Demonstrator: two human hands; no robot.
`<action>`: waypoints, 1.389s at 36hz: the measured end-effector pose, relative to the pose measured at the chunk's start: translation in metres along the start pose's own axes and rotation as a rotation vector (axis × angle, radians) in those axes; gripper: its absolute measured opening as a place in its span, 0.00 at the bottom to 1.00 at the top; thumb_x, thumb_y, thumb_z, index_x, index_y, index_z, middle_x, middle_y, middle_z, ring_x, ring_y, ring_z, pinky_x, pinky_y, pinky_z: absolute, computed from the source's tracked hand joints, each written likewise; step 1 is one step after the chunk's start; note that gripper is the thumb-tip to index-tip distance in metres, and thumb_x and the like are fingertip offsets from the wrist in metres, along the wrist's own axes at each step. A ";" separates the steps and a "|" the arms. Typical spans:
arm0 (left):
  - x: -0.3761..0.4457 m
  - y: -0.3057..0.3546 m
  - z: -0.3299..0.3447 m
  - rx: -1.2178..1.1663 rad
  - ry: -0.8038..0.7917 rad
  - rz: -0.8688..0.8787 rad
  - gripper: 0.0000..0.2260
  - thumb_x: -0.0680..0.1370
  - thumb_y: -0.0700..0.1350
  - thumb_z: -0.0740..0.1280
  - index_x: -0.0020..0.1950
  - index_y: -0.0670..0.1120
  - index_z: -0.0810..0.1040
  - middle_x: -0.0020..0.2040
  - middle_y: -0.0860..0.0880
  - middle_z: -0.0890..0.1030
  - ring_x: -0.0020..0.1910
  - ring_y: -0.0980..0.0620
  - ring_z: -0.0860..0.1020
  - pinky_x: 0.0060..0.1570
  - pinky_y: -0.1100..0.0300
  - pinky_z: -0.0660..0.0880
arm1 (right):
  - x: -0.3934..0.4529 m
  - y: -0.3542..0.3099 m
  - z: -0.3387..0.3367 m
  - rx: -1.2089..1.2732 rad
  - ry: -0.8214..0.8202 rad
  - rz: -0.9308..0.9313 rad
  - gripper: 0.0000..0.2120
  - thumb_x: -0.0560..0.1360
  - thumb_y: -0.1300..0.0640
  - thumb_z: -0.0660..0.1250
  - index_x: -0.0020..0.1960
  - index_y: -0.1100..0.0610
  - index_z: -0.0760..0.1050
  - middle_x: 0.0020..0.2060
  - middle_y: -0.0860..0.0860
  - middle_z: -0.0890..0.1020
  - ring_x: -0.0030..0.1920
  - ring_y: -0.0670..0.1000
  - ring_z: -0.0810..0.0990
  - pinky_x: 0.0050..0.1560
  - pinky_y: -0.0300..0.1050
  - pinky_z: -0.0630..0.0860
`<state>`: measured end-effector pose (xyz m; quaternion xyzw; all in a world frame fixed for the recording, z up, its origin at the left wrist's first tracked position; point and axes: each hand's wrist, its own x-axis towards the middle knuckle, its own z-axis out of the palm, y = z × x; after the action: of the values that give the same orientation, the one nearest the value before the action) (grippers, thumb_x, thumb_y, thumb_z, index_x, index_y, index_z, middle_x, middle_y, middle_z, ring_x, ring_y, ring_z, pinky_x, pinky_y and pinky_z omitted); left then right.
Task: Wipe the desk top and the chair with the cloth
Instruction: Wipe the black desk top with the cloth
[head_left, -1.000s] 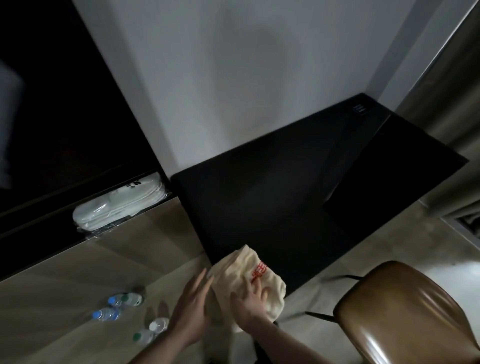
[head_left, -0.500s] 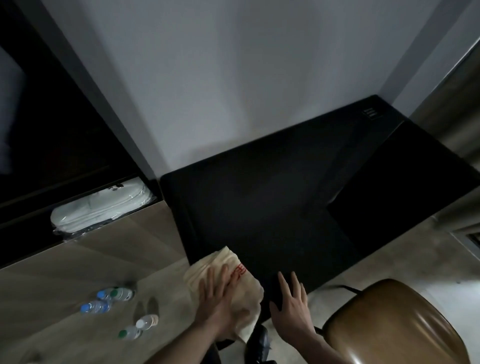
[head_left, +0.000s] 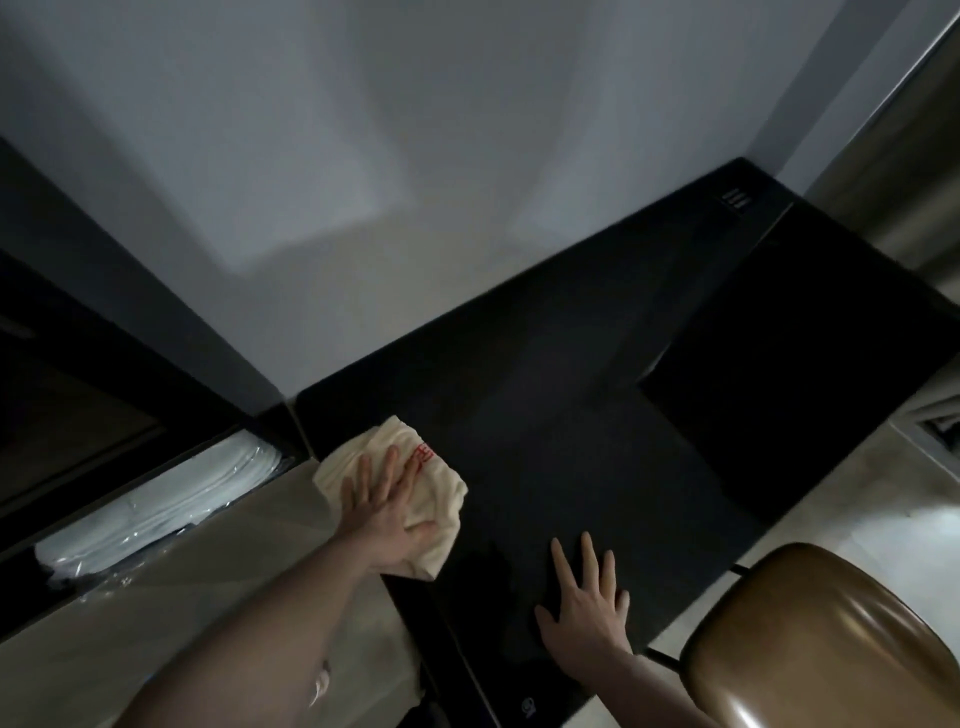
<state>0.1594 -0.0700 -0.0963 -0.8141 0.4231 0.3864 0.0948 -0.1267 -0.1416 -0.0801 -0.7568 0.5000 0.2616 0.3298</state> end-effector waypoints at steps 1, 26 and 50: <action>0.007 -0.005 -0.010 -0.013 -0.006 -0.008 0.46 0.77 0.74 0.54 0.75 0.58 0.23 0.72 0.53 0.19 0.75 0.40 0.24 0.76 0.41 0.32 | 0.002 -0.003 0.002 -0.008 0.001 0.009 0.42 0.81 0.42 0.59 0.82 0.44 0.33 0.80 0.52 0.29 0.79 0.63 0.29 0.78 0.69 0.44; 0.007 0.028 -0.010 -0.112 0.026 -0.114 0.36 0.82 0.66 0.51 0.80 0.58 0.31 0.79 0.50 0.26 0.78 0.38 0.29 0.78 0.39 0.37 | -0.013 0.035 -0.005 0.007 0.074 -0.069 0.38 0.82 0.45 0.59 0.83 0.43 0.39 0.82 0.49 0.35 0.81 0.57 0.34 0.80 0.59 0.47; -0.126 0.173 0.108 -0.555 0.086 0.116 0.25 0.81 0.41 0.57 0.79 0.54 0.66 0.80 0.53 0.64 0.79 0.54 0.60 0.78 0.58 0.57 | -0.071 0.107 -0.007 0.000 0.088 -0.147 0.42 0.81 0.50 0.63 0.83 0.46 0.38 0.82 0.52 0.36 0.82 0.59 0.36 0.81 0.56 0.48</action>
<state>-0.0749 -0.0483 -0.0513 -0.7990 0.3506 0.4573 -0.1716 -0.2519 -0.1357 -0.0496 -0.8022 0.4571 0.2033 0.3257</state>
